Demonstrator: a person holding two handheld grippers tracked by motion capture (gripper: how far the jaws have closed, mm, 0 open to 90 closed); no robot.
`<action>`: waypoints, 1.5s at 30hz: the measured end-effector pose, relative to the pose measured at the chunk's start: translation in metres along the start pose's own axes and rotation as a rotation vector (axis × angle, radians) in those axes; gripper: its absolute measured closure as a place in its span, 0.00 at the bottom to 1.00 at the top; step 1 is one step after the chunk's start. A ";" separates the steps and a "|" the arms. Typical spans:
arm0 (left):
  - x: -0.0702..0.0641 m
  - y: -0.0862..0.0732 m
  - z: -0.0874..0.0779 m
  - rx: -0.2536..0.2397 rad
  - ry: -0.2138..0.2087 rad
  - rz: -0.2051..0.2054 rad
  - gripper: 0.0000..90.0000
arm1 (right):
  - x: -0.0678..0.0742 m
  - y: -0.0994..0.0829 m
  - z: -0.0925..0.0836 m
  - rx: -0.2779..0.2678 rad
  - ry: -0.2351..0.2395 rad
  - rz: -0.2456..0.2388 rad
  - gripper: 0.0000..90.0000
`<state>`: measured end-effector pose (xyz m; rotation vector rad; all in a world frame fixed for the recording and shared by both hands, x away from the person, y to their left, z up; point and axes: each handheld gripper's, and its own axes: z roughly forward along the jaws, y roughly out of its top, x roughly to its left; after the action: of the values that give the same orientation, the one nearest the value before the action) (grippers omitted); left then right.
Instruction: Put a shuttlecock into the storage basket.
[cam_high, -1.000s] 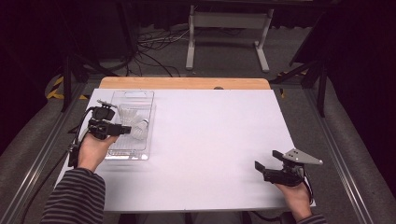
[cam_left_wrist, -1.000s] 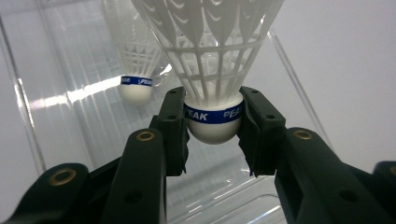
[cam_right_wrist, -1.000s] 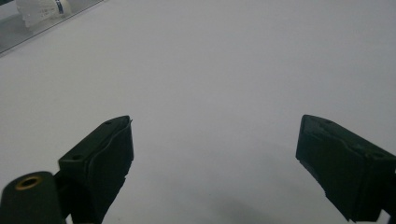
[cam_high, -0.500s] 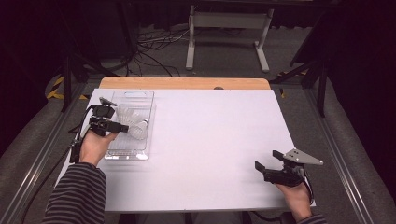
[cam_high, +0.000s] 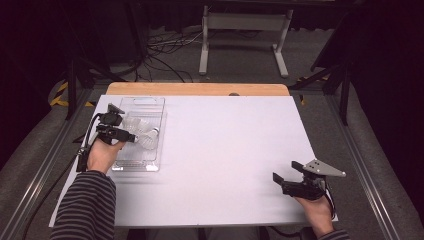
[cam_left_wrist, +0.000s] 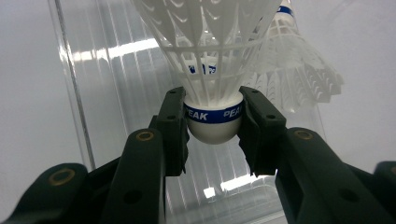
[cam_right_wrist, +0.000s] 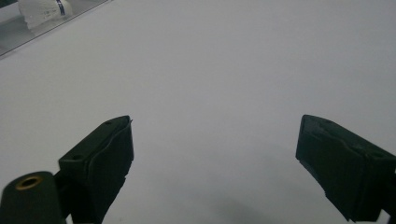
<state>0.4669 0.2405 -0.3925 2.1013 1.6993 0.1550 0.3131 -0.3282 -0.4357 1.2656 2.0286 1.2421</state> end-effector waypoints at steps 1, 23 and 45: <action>0.000 0.000 0.001 0.001 0.000 -0.001 0.72 | 0.000 0.000 0.000 -0.001 0.000 0.000 0.13; 0.000 0.000 0.001 0.001 0.011 0.002 0.56 | 0.000 0.000 0.000 0.001 0.001 -0.001 0.13; -0.007 -0.008 -0.018 -0.093 -0.032 0.070 0.39 | 0.001 0.000 0.001 0.000 0.001 -0.007 0.13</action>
<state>0.4513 0.2400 -0.3779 2.0847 1.5711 0.2162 0.3132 -0.3269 -0.4355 1.2574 2.0325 1.2397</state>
